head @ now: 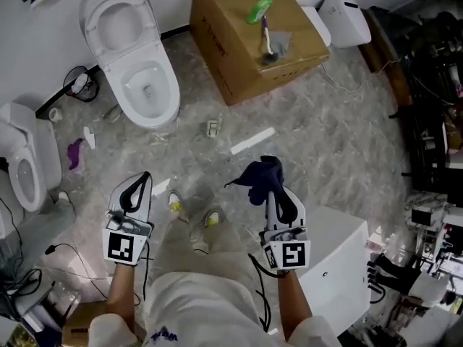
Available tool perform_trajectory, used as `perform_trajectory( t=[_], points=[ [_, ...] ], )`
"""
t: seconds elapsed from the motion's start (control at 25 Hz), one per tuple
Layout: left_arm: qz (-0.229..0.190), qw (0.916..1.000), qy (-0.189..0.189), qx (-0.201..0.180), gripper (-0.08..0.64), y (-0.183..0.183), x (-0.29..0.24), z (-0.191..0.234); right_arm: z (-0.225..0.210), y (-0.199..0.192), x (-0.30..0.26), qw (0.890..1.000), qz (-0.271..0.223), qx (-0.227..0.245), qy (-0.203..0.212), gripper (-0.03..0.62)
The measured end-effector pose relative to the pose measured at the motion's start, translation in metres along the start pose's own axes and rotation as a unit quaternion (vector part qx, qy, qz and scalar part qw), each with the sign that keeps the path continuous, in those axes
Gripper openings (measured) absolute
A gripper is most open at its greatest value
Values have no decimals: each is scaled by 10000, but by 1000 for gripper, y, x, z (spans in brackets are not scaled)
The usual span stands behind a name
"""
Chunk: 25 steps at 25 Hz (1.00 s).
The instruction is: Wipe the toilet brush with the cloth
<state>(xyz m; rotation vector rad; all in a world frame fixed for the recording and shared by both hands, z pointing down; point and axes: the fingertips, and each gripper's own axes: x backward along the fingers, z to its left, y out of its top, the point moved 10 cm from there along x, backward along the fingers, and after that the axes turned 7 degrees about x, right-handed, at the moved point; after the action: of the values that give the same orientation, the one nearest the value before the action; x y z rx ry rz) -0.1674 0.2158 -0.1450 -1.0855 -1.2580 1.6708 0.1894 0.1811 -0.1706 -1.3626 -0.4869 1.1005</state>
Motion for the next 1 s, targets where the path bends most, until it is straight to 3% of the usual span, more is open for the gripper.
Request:
perform_trajectory(
  t=[0.24,0.48,0.72,1.0],
  points=[
    [-13,9994,-191,-289,-2,-64,-94,22,-13,-56,-89,9994,26,316,109,51],
    [267,9995,-68,-129,-2,-176,-156,45,-14,-168,-165,9999,106,133,13,51],
    [351,9972,-551,-374,-2,-284,-222,48,-14,-277,-215,9996,171,143,187,49],
    [-34,9918,-998,-803,-2,-372,-289,65,-21,-355,-287,9967,-111,567,-569,51]
  ],
)
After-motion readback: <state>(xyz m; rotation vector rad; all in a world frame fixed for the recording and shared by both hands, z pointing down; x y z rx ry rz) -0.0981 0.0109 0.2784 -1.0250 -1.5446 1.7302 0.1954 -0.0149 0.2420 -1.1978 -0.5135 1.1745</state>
